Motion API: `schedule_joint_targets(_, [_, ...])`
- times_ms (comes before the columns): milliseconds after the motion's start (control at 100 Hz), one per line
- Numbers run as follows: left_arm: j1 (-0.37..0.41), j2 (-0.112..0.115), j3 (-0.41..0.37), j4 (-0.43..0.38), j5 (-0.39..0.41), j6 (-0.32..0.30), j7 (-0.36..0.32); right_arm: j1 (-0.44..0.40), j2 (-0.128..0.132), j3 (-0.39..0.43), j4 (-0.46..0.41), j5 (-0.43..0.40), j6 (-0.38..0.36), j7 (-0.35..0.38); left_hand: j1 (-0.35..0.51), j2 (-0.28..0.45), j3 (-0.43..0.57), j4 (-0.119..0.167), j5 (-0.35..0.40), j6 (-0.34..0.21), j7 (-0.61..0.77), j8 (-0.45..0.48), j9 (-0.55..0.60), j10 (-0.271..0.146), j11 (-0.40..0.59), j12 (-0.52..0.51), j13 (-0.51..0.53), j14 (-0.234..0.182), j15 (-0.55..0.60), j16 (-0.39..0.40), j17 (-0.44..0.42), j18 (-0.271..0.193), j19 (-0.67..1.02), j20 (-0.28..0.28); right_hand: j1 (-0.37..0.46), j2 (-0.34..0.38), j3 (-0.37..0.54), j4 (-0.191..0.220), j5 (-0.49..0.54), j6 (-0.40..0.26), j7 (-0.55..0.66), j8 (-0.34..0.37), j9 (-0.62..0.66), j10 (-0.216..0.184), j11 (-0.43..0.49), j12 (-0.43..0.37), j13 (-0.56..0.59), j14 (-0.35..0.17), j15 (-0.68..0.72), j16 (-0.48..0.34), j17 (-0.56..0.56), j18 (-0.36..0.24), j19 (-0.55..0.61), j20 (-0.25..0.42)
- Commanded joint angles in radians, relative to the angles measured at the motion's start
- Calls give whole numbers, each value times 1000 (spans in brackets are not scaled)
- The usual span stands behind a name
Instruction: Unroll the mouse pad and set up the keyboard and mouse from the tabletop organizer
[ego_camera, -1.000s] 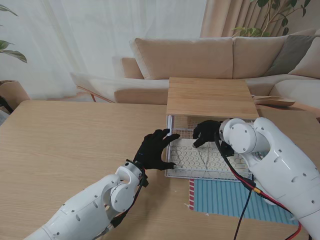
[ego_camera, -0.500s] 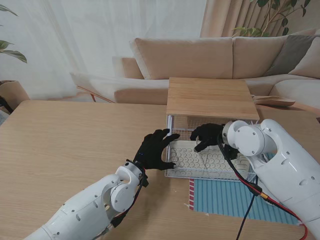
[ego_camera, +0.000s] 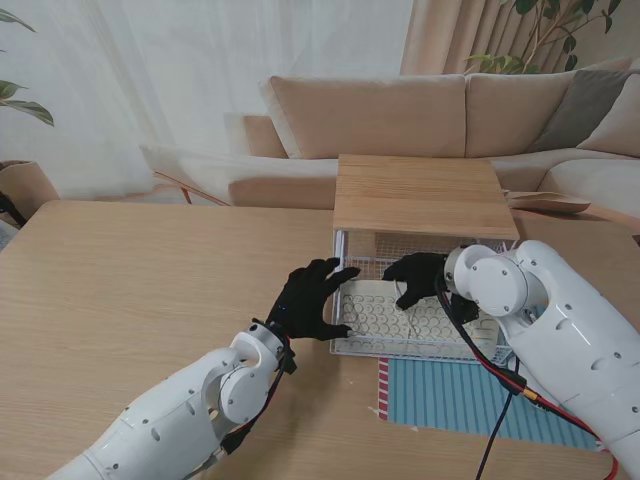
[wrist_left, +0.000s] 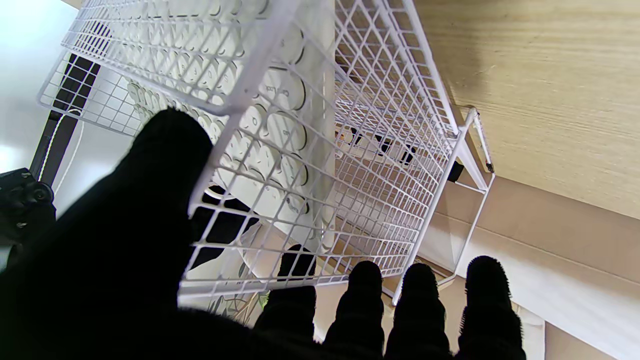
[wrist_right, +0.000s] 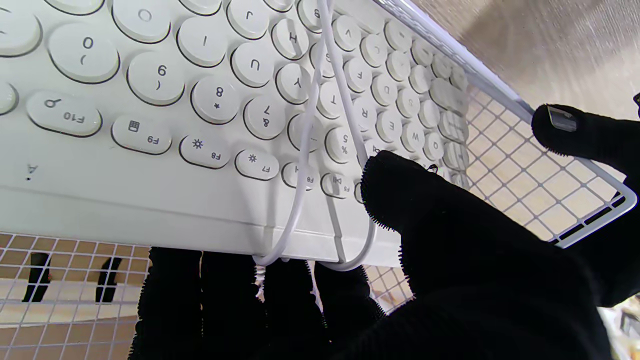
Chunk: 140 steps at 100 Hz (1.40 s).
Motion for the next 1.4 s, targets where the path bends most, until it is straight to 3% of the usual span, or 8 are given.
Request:
schedule_joint_targets(0, [-4,2,-10,8,-1,2,-14,-33,-4,-26,33,-12,-16,33,71,21,128,20,-5,49,-14,-12,-16,-53,5,-10,-27,-31,10,0,-8,1,-30,24,6,-40,35,28,80,-112,99,17,65,-62,64,18,90,-72,7,-3,16,-18,26,3])
schedule_joint_targets(440, [-5,3,-10,7,0,5,-16,-30,-9,-51,82,-25,-33,-10,72,26,131,20,-3,51,-14,-11,-16,-53,5,-11,-25,-30,11,-3,-7,1,-29,21,-9,-66,68,18,134,-126,190,65,157,-65,135,114,185,-86,147,73,83,-7,112,38])
schedule_joint_targets(550, [-5,3,-9,7,0,5,-16,-37,-10,-44,81,-10,-28,-13,71,29,130,20,-4,55,-15,-12,-17,-52,5,-11,-26,-30,11,-3,-7,1,-29,21,-2,-78,48,-39,131,-137,279,93,191,-65,182,188,217,-98,237,136,107,-5,152,69])
schedule_joint_targets(670, [-5,3,-10,7,0,5,-17,-52,-11,-21,72,18,-16,-11,71,28,128,21,-4,57,-16,-12,-17,-51,5,-11,-26,-30,11,-3,-8,2,-29,20,10,-85,33,-60,121,-153,342,107,197,-72,197,227,231,-99,249,152,123,5,158,78])
schedule_joint_targets(840, [-6,3,-10,7,0,7,-18,-72,-8,5,51,46,-6,7,72,26,129,21,-4,57,-17,-13,-17,-51,4,-11,-26,-30,11,-3,-7,2,-29,19,21,-85,33,-49,110,-153,336,78,181,-66,171,231,333,-40,71,63,262,118,32,-29])
schedule_joint_targets(990, [-7,2,-8,6,1,6,-17,-76,-6,2,61,40,-27,7,72,27,129,21,-4,60,-20,-14,-17,-52,4,-11,-26,-31,11,-3,-7,1,-29,19,17,-76,55,-15,120,-132,261,45,174,-57,144,200,336,-55,40,47,273,80,32,-39])
schedule_joint_targets(1230, [-6,3,-10,4,2,8,-18,-77,-7,-10,81,37,-58,-11,73,25,132,21,-3,62,-22,-15,-17,-52,4,-10,-26,-29,11,-3,-7,1,-27,19,63,-96,60,-49,152,-134,185,26,187,-57,151,183,334,-82,74,55,263,11,64,-9])
schedule_joint_targets(1390, [-6,3,-9,3,2,9,-17,-86,-13,-11,91,14,-84,-54,71,26,132,20,-3,62,-23,-15,-17,-52,4,-10,-26,-30,11,-3,-6,1,-26,18,142,-128,53,-97,157,-237,472,-55,264,-55,158,193,391,-74,140,72,309,37,154,51])
